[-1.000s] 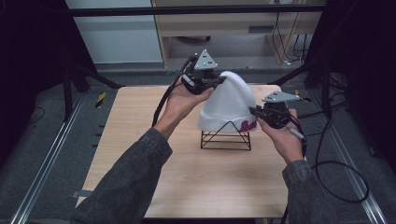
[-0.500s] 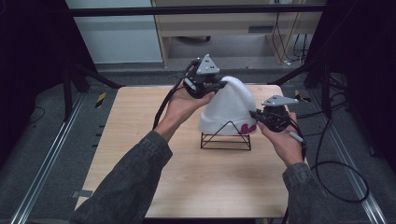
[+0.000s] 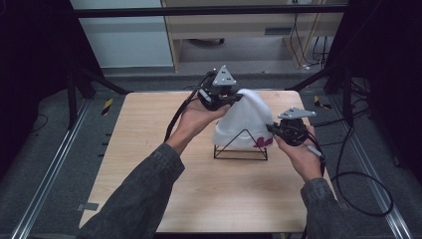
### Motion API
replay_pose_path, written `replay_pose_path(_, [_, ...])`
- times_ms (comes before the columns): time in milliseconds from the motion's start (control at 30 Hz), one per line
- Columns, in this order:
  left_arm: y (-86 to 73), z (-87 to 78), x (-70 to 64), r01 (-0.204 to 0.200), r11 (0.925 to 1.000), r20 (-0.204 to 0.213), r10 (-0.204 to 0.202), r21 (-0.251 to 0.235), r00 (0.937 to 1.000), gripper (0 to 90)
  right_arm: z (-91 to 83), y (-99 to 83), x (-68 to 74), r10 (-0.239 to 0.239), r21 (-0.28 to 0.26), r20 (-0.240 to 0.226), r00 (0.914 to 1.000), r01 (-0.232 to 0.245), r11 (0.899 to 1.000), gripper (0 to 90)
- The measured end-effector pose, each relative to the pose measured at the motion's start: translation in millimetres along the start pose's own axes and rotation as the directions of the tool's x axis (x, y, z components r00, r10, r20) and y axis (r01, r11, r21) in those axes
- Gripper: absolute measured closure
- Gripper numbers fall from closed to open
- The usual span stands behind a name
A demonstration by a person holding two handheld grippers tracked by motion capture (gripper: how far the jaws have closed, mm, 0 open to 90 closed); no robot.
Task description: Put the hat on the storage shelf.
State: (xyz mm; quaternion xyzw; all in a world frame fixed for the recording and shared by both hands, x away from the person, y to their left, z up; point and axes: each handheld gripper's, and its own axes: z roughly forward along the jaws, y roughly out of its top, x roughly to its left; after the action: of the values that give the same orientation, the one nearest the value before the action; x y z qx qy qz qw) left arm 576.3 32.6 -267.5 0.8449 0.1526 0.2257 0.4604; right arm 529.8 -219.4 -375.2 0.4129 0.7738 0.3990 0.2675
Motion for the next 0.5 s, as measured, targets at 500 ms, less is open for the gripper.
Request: replay_pose_path(500, [-9.1, 7.0, -5.4, 0.004, 0.9996, 0.016, -0.005, 0.028, 0.9999, 80.8, 4.4, -12.4, 0.4, 0.003, 0.026, -0.003, 1.0, -0.003, 1.0, 81.7])
